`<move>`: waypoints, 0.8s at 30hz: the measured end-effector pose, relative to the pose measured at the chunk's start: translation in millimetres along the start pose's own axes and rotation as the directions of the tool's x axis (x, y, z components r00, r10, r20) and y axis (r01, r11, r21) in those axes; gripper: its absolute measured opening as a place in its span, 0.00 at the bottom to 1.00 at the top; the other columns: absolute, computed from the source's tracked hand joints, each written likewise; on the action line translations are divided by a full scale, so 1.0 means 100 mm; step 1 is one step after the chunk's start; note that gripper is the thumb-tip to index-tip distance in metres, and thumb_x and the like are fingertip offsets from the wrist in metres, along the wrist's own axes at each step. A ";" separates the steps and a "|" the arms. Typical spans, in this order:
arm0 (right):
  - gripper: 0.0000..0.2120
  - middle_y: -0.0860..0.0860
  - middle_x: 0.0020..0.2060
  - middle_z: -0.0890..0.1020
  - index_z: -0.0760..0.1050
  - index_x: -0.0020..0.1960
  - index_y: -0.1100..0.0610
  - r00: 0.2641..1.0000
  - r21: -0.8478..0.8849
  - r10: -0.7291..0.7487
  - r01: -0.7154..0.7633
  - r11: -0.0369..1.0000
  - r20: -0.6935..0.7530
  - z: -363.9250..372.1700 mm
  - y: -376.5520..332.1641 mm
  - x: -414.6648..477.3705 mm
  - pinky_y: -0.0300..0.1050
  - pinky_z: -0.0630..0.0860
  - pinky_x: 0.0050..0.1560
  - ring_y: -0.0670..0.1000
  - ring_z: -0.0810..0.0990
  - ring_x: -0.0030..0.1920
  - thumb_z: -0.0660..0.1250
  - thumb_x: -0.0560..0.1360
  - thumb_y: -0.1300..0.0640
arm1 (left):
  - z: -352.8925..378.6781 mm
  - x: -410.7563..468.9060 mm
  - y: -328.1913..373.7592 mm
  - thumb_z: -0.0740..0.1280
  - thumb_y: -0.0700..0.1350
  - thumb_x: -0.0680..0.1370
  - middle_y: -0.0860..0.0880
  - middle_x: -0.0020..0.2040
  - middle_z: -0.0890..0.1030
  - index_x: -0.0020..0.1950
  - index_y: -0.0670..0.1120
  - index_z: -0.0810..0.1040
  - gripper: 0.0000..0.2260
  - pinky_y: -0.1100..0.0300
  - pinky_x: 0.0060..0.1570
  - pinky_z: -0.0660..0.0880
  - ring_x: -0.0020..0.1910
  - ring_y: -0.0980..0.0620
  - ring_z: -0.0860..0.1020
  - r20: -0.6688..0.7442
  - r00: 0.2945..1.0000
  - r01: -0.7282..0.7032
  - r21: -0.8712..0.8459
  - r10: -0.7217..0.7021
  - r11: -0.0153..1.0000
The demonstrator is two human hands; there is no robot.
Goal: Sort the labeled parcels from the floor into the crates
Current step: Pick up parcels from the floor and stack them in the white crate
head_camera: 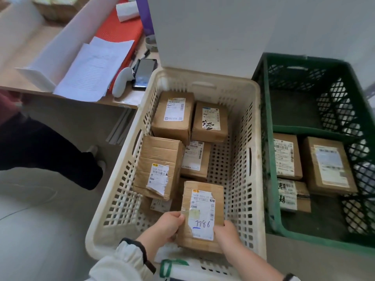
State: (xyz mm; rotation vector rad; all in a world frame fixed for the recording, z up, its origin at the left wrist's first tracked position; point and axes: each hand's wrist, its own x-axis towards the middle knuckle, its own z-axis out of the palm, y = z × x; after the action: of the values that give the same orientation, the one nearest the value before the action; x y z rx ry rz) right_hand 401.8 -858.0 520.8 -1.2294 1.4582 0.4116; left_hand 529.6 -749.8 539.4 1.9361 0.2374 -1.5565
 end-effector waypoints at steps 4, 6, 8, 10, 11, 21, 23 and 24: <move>0.16 0.56 0.58 0.80 0.68 0.65 0.62 0.993 -0.012 0.053 -0.055 0.998 -0.109 -0.09 0.05 0.11 0.38 0.69 0.30 0.53 0.78 0.46 0.59 0.77 0.62 | 0.23 0.10 0.14 0.56 0.46 0.82 0.51 0.53 0.81 0.62 0.47 0.77 0.13 0.58 0.47 0.77 0.49 0.52 0.78 0.021 0.999 -0.028 0.183 0.024 0.983; 0.15 0.56 0.57 0.80 0.67 0.63 0.62 0.985 -0.001 0.073 -0.074 0.997 -0.154 -0.11 0.06 0.19 0.38 0.66 0.28 0.53 0.76 0.43 0.59 0.77 0.62 | 0.32 0.20 0.19 0.56 0.47 0.82 0.50 0.54 0.80 0.63 0.49 0.76 0.13 0.53 0.53 0.76 0.52 0.49 0.78 0.032 1.000 -0.007 0.229 0.000 0.973; 0.14 0.56 0.55 0.81 0.68 0.62 0.63 0.980 -0.010 0.095 -0.098 0.995 -0.173 -0.09 0.06 0.27 0.38 0.67 0.28 0.52 0.77 0.41 0.60 0.77 0.61 | 0.36 0.29 0.20 0.55 0.47 0.83 0.50 0.53 0.80 0.63 0.50 0.76 0.13 0.50 0.53 0.75 0.53 0.47 0.77 0.044 0.998 0.035 0.191 -0.044 0.981; 0.14 0.56 0.53 0.82 0.69 0.62 0.63 0.981 -0.020 0.110 -0.115 0.993 -0.160 -0.05 0.07 0.41 0.38 0.71 0.28 0.51 0.79 0.39 0.60 0.77 0.60 | 0.38 0.38 0.19 0.54 0.46 0.83 0.50 0.52 0.80 0.62 0.50 0.76 0.13 0.50 0.52 0.75 0.53 0.46 0.77 0.061 0.996 0.054 0.169 -0.065 0.984; 0.14 0.56 0.53 0.82 0.69 0.61 0.63 0.981 -0.036 0.116 -0.122 0.992 -0.154 -0.03 0.05 0.46 0.39 0.74 0.30 0.51 0.80 0.39 0.60 0.77 0.59 | 0.37 0.43 0.18 0.54 0.46 0.83 0.48 0.53 0.81 0.61 0.49 0.77 0.14 0.51 0.52 0.75 0.54 0.45 0.78 0.064 0.996 0.056 0.171 -0.067 0.984; 0.18 0.57 0.61 0.76 0.63 0.67 0.61 0.969 -0.063 0.157 -0.172 0.983 -0.188 0.22 0.05 0.89 0.48 0.79 0.51 0.57 0.79 0.54 0.59 0.78 0.61 | 0.36 0.87 -0.04 0.60 0.42 0.80 0.49 0.54 0.83 0.62 0.48 0.79 0.13 0.59 0.44 0.74 0.52 0.47 0.80 -0.093 0.992 -0.066 0.165 0.082 0.984; 0.20 0.57 0.63 0.75 0.62 0.69 0.61 0.966 -0.035 0.175 -0.185 0.982 -0.192 0.26 0.05 0.96 0.46 0.78 0.52 0.58 0.78 0.58 0.60 0.78 0.63 | 0.37 0.93 -0.04 0.62 0.41 0.79 0.48 0.53 0.83 0.61 0.47 0.80 0.12 0.58 0.45 0.75 0.50 0.47 0.81 -0.131 0.988 -0.053 0.185 0.078 0.981; 0.21 0.57 0.63 0.76 0.63 0.69 0.61 0.964 -0.033 0.180 -0.190 0.981 -0.197 0.28 0.07 1.01 0.47 0.77 0.54 0.58 0.78 0.58 0.61 0.77 0.63 | 0.38 0.96 -0.04 0.63 0.41 0.78 0.48 0.52 0.83 0.59 0.46 0.80 0.12 0.57 0.45 0.76 0.49 0.47 0.81 -0.153 0.985 -0.041 0.202 0.073 0.979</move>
State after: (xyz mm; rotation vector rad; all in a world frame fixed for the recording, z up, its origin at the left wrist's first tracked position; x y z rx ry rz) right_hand 427.3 -877.9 420.9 -1.2038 1.7474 0.4680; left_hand 523.8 -791.7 444.6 2.2066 0.0950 -1.4344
